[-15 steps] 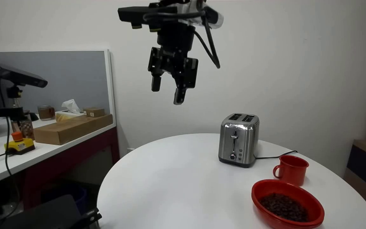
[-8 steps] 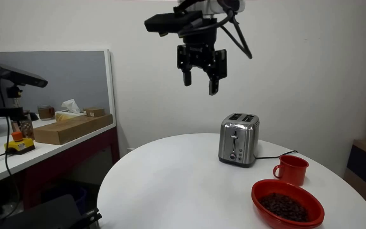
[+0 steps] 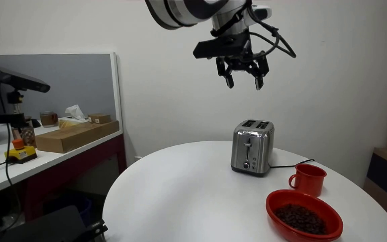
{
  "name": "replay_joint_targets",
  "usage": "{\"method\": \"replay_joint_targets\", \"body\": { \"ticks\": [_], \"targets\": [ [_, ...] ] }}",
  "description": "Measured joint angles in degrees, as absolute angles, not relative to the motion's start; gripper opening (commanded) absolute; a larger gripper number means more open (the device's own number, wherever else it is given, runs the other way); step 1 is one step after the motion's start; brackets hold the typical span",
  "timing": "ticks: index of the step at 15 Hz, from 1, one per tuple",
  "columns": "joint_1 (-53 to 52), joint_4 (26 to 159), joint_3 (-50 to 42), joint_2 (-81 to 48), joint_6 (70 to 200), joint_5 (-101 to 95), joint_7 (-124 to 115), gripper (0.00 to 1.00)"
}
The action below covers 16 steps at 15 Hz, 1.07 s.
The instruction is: Push the switch of the toaster down
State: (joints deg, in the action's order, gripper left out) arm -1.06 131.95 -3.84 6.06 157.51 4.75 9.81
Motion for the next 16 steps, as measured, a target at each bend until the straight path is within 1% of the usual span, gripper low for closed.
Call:
{"method": "replay_joint_targets", "body": {
  "ticks": [1,2,4,7,9,11,12,16],
  "targets": [
    [-1.0,130.6,-3.3,3.1,160.8,2.0,9.7,0.84],
    [-0.9,129.4,-2.9,0.4,163.6,-0.6,9.6,0.74],
    [-0.6,126.7,-2.9,-4.9,167.9,-5.3,9.5,0.60],
    [-0.6,123.0,-3.6,-10.8,171.4,-9.0,9.3,0.34],
    [-0.5,120.9,-3.5,-13.5,172.2,-9.1,9.3,0.19],
    [0.2,119.4,-2.1,-15.1,170.3,-6.3,9.2,0.06],
    [0.8,118.8,-0.5,-15.6,167.8,-3.5,9.4,0.00],
    [2.9,115.6,4.2,-15.9,155.8,5.6,10.0,0.01]
  ]
}}
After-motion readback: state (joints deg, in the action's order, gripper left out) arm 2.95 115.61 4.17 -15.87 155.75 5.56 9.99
